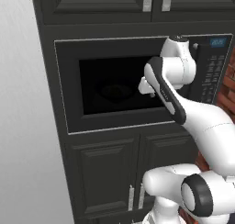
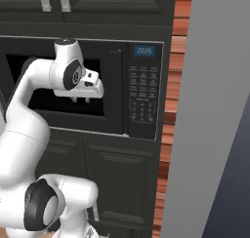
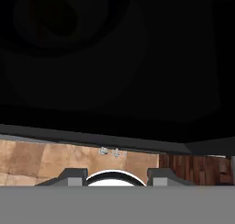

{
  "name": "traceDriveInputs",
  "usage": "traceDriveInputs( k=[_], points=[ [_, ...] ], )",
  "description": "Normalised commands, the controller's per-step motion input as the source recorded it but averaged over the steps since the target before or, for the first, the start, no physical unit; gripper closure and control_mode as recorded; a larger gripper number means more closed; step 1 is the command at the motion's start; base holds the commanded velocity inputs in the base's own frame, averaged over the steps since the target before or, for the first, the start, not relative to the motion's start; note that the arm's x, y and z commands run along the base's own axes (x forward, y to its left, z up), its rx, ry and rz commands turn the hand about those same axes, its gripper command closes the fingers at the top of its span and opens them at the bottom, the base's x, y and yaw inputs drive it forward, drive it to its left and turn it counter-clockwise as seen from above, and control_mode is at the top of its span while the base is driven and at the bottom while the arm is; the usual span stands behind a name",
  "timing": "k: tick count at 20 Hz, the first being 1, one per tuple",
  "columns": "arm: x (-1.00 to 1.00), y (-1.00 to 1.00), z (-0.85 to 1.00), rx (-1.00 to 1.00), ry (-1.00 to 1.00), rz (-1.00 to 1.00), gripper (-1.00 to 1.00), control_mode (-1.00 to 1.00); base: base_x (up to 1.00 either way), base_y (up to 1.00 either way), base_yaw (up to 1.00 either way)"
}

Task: The microwave is finished heating the shrimp and lemon. Take the bowl containing the food and place it on the dining counter.

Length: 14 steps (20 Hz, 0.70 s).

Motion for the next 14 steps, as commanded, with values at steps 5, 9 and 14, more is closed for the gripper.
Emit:
traceDriveInputs(
  k=[5,9,14],
  points=[
    [-0.46,-0.01,-0.02,0.00,-0.09,0.00,-1.00,-1.00,0.00,0.00,0.00],
    [-0.65,-0.01,-0.07,0.00,-0.16,0.00,-1.00,-1.00,0.00,0.00,0.00],
    [-0.21,-0.01,0.00,0.00,-0.01,0.00,-1.00,1.00,-0.33,-0.09,0.00]
  ],
)
